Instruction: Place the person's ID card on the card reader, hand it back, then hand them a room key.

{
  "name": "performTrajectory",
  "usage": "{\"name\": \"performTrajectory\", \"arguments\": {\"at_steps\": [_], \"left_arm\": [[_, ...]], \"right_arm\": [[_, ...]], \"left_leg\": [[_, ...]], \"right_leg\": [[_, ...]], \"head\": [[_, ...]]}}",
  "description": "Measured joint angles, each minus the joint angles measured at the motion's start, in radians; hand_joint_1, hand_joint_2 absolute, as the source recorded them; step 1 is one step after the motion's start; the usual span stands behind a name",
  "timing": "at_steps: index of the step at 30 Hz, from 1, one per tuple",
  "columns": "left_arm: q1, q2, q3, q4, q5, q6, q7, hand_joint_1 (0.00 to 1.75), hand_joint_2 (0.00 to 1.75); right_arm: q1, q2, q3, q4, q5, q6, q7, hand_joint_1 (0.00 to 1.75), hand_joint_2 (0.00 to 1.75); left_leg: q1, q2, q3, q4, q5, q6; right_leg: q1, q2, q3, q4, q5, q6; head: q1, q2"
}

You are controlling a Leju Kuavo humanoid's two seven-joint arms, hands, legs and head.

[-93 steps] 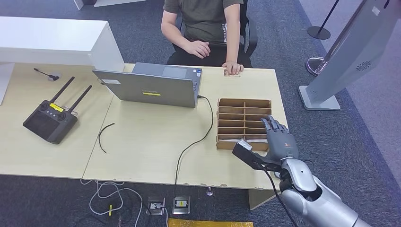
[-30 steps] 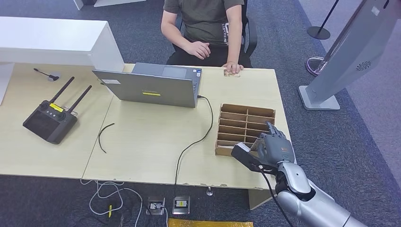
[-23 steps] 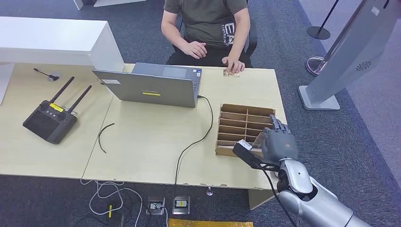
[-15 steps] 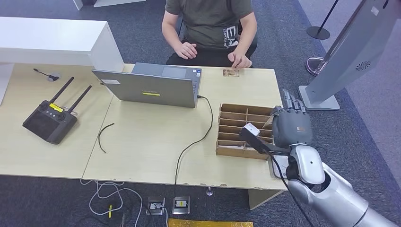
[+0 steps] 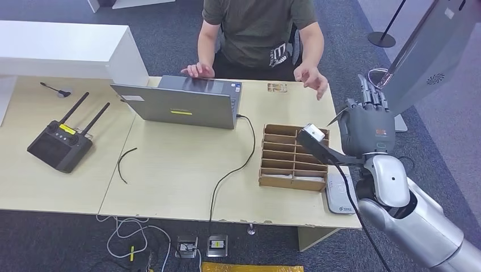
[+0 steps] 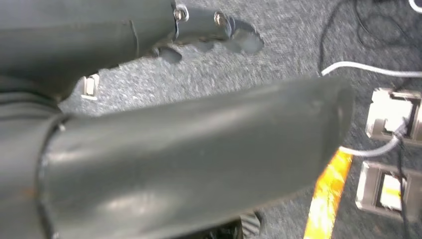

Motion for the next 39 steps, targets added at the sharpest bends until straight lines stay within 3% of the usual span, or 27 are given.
{"name": "performTrajectory", "arguments": {"at_steps": [13, 22, 27, 28, 31, 32, 39], "left_arm": [[-0.011, -0.01, -0.029, 0.0, -0.029, 0.0, 0.02, 0.0, 0.0], [-0.013, -0.021, -0.039, 0.0, -0.035, -0.009, 0.028, 0.0, 0.0], [-0.013, -0.024, -0.048, 0.0, -0.042, -0.002, 0.029, 0.0, 0.0], [-0.014, -0.024, -0.049, 0.0, -0.042, 0.001, 0.029, 0.0, 0.0], [-0.013, -0.023, -0.049, 0.001, -0.042, 0.009, 0.029, 0.0, 0.0], [-0.013, -0.022, -0.049, 0.001, -0.042, 0.011, 0.029, 0.0, 0.0], [-0.012, -0.021, -0.049, 0.001, -0.036, 0.012, 0.029, 0.0, 0.0]], "right_arm": [[-0.065, 0.101, 0.001, 0.145, -0.052, -0.034, -0.047, 1.75, 1.75], [-0.071, 0.129, 0.0, 0.213, -0.061, -0.029, -0.045, 1.74, 1.75], [-0.072, 0.135, -0.002, 0.237, -0.05, -0.013, -0.027, 1.47, 1.75], [-0.072, 0.135, -0.004, 0.24, -0.044, -0.007, -0.021, 1.1, 1.75], [-0.072, 0.134, -0.011, 0.248, -0.029, 0.005, -0.007, 0.0, 0.44], [-0.072, 0.134, -0.013, 0.251, -0.027, 0.007, -0.005, 0.0, 0.0], [-0.071, 0.134, -0.027, 0.27, -0.002, 0.023, -0.002, 0.0, 0.0]], "left_leg": [[0.001, -0.001, 0.0, 0.0, 0.0, 0.0], [0.0, -0.001, -0.001, 0.0, 0.0, 0.0], [0.001, -0.001, -0.001, 0.0, 0.0, 0.0], [0.001, -0.001, -0.001, 0.0, 0.0, 0.0], [0.001, -0.001, -0.001, 0.0, 0.0, 0.0], [0.001, -0.001, -0.001, 0.0, 0.0, 0.0], [0.001, -0.001, -0.001, 0.0, 0.0, 0.0]], "right_leg": [[0.0, -0.001, 0.0, 0.0, 0.0, 0.0], [0.0, -0.001, 0.0, 0.0, 0.0, 0.0], [0.0, -0.001, -0.001, 0.0, 0.0, 0.0], [0.001, -0.001, -0.001, 0.0, 0.0, 0.0], [0.001, -0.001, -0.001, 0.0, 0.0, 0.0], [0.001, -0.001, -0.001, 0.0, 0.0, 0.0], [0.001, 0.0, -0.001, 0.0, 0.0, 0.0]], "head": [[0.0, 0.0], [0.0, 0.0], [0.0, 0.0], [0.0, 0.0], [0.0, 0.0], [0.0, 0.0], [0.0, 0.0]]}}
